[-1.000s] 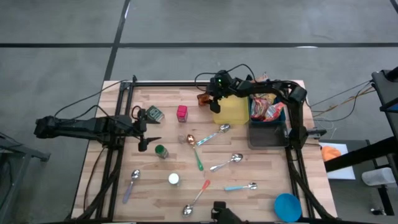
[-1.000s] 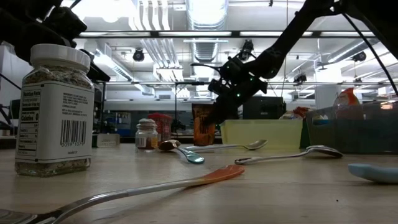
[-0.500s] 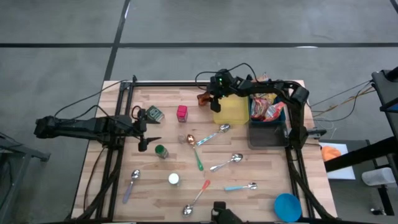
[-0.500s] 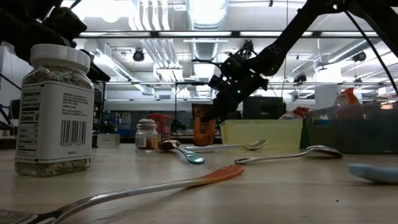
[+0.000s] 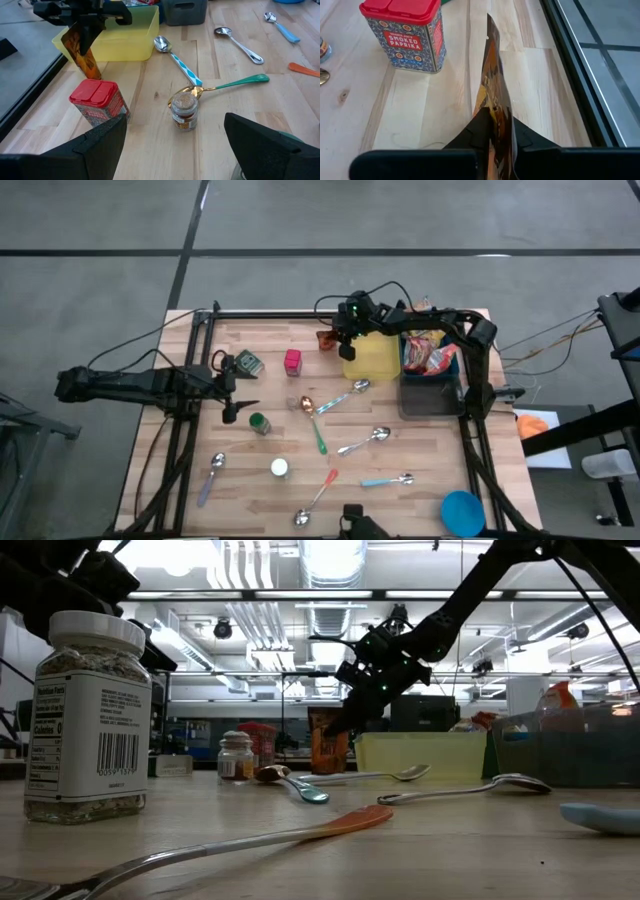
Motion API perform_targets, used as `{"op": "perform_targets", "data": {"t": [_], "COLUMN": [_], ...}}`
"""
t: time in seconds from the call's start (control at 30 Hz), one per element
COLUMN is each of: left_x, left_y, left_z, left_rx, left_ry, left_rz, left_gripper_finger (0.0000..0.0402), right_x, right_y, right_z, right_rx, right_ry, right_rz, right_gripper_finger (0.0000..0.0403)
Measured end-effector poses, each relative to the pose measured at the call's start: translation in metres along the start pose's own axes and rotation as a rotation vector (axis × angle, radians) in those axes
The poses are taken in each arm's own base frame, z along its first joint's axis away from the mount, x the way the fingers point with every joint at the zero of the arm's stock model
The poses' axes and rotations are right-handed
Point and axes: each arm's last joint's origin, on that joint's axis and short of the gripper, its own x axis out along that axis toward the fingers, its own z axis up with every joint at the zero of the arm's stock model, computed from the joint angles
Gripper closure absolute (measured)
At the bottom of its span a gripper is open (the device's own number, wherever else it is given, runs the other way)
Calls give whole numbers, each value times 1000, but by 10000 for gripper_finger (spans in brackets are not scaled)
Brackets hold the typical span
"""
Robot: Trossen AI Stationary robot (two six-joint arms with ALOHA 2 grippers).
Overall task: Pick & Place Food Item
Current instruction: Put the orange seasoning bag into the black bin
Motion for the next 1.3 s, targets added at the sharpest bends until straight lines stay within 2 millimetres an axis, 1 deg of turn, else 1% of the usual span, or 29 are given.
{"op": "perform_targets", "data": {"t": [0.2, 0.43, 0.53, 0.7, 0.8, 0.93, 1.07, 1.17, 1.3], "left_x": [0, 0, 0, 0, 0, 0, 0, 0, 0], "left_y": [0, 0, 0, 0, 0, 0, 0, 0, 0], "left_z": [0, 0, 0, 0, 0, 0, 0, 0, 0], "left_rx": [0, 0, 0, 0, 0, 0, 0, 0, 0], "left_ry": [0, 0, 0, 1, 2, 2, 2, 3, 4], "left_rz": [0, 0, 0, 0, 0, 0, 0, 0, 0], "left_gripper_finger": [61, 61, 61, 61, 61, 61, 61, 61, 61], "right_x": [-1, -11, -18, -41, -56, -74, -89, -101, -119], "right_y": [0, 1, 3, 10, 18, 35, 54, 69, 87], "right_z": [1, 11, 18, 34, 44, 58, 69, 77, 82], "right_rx": [0, -12, -5, 35, 47, 45, 63, 120, 231], "right_ry": [-2, -30, -41, -49, -46, -32, 18, 35, 26], "right_rz": [-1, -13, -16, -12, -1, 16, -64, -119, -110], "right_gripper_finger": [385, 385, 385, 385, 385, 385, 385, 385, 385]}}
